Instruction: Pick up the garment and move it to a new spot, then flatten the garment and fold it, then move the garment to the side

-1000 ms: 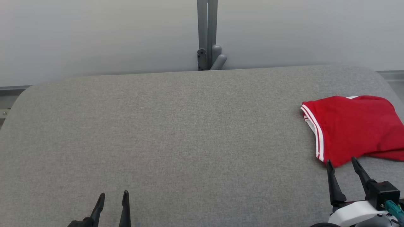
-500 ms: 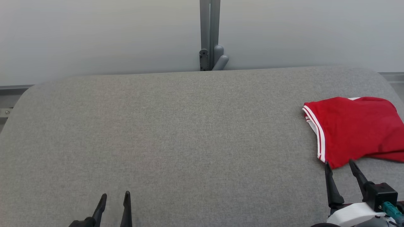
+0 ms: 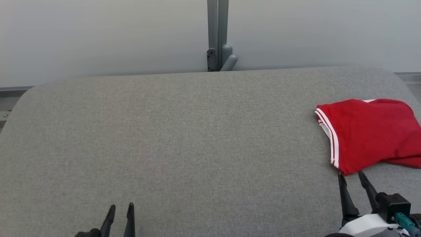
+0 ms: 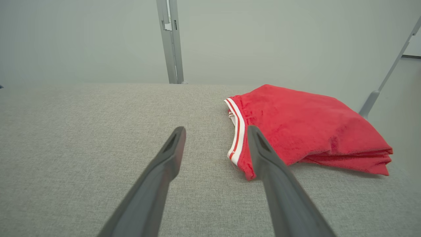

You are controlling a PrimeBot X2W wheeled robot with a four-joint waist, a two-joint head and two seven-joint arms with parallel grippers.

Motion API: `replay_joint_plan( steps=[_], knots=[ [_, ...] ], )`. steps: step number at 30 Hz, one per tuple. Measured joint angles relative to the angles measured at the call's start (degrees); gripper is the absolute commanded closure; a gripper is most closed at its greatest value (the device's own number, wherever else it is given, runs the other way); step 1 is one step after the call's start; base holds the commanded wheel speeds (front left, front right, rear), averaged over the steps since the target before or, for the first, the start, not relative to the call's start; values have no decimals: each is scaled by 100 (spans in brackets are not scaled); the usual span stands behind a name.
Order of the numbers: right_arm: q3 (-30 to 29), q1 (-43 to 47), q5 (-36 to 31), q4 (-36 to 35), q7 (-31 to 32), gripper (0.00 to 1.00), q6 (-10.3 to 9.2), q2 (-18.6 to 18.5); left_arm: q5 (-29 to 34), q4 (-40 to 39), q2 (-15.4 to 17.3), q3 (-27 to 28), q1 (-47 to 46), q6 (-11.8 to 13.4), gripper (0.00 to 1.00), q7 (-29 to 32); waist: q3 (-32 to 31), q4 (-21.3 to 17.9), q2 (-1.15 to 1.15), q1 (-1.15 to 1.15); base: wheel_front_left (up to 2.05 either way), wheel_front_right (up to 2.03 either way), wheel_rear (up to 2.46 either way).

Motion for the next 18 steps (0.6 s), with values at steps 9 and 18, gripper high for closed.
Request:
replay_joint_plan(
  steps=[9, 18],
  knots=[
    [-25, 43, 398, 392, 182, 100, 0, 137, -377, 272, -15, -21, 90, 15, 100, 152, 9, -5, 10, 0, 0, 0, 0],
    [-35, -147, 1426, 439, 394, 100, 0, 143, -1271, 177, -14, 118, -89, 67, 100, 390, 47, -16, 3, 0, 0, 0, 0]
  ],
)
